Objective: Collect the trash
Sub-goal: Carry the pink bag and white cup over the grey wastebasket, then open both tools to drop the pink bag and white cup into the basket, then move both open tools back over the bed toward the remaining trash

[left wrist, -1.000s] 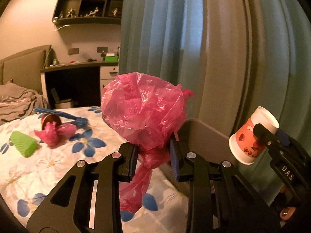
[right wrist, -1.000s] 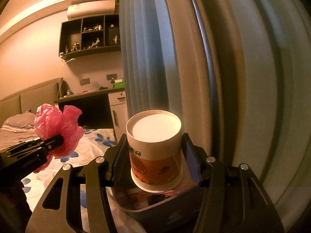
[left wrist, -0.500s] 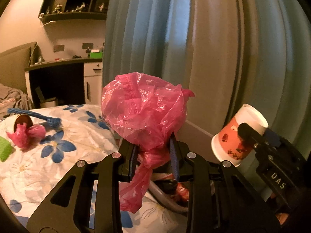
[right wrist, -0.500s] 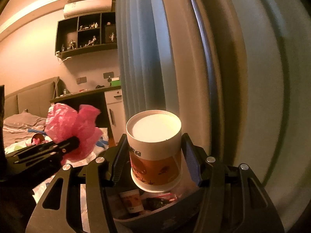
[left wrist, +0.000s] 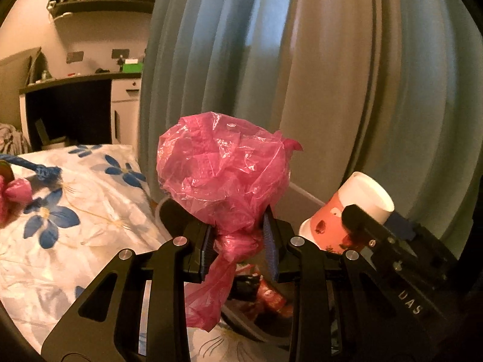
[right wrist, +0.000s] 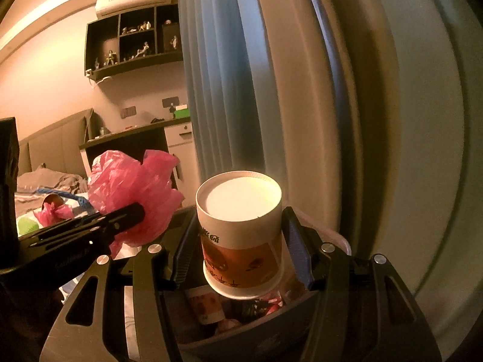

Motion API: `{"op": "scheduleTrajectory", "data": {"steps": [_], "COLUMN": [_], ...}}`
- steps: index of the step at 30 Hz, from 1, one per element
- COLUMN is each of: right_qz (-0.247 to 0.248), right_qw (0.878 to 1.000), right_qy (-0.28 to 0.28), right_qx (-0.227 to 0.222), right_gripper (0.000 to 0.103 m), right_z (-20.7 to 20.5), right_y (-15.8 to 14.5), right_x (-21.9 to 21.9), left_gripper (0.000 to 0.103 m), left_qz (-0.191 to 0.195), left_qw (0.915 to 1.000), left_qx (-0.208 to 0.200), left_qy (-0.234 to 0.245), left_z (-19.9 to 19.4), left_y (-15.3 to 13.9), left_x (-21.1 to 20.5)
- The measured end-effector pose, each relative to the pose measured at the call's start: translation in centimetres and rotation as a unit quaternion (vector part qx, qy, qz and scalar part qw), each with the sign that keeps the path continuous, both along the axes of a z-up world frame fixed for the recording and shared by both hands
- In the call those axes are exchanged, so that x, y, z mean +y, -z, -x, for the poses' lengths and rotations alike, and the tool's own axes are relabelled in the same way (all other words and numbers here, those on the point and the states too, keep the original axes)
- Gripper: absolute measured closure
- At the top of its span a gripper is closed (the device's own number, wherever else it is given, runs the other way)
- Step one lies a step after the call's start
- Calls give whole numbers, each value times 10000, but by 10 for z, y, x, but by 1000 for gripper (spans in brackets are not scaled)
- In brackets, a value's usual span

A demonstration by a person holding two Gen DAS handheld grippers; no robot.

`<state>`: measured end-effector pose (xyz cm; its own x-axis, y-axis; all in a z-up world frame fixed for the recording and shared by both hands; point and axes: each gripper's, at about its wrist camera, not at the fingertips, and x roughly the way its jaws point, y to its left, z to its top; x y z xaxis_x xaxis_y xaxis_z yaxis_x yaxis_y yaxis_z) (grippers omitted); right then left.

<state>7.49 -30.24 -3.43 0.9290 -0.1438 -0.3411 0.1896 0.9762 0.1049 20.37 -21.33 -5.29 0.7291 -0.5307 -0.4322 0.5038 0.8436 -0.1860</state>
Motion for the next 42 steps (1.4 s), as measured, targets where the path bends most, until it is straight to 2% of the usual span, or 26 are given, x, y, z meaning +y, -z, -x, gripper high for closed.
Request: {"op": "scheduleTrajectory", "data": {"steps": [19,23,27,29,30,33,34,38,42], "right_qz": [-18,24,20,1,-11,-24,-17,-37,-35], "right_qw": [9998,9999,9999,9998,9997,9996,9995,9994,9996], "right_qy": [-60,24,110,176,210,282,316,335,253], "right_qx": [175,153,116,101,98,51,26,-39,-110], "right_gripper": [47,38,34,33,33,32,32,31,29], "right_z": [-8,-8,-5,-1,1,9,12,21,28], "right_y": [10,11,11,10,10,8,6,2,-4], "right_x": [3,3,0,-1,-2,-2,-2,0,9], "left_gripper": [74,74,72,67,60,30,25,15,9], "left_qz": [218,208,196,192,173,242,297,371,314], "left_qw": [9985,9982,9977,9974,9973,9976,9975,9970,9945], "left_qx": [423,471,544,570,583,605,609,675,690], "left_qy": [260,297,358,407,400,255,213,-97,-716], "left_z": [-21,-23,-25,-25,-25,-26,-25,-22,-14], "left_y": [21,23,26,27,28,29,28,26,22], "left_x": [-9,-11,-14,-15,-16,-11,-7,9,38]}}
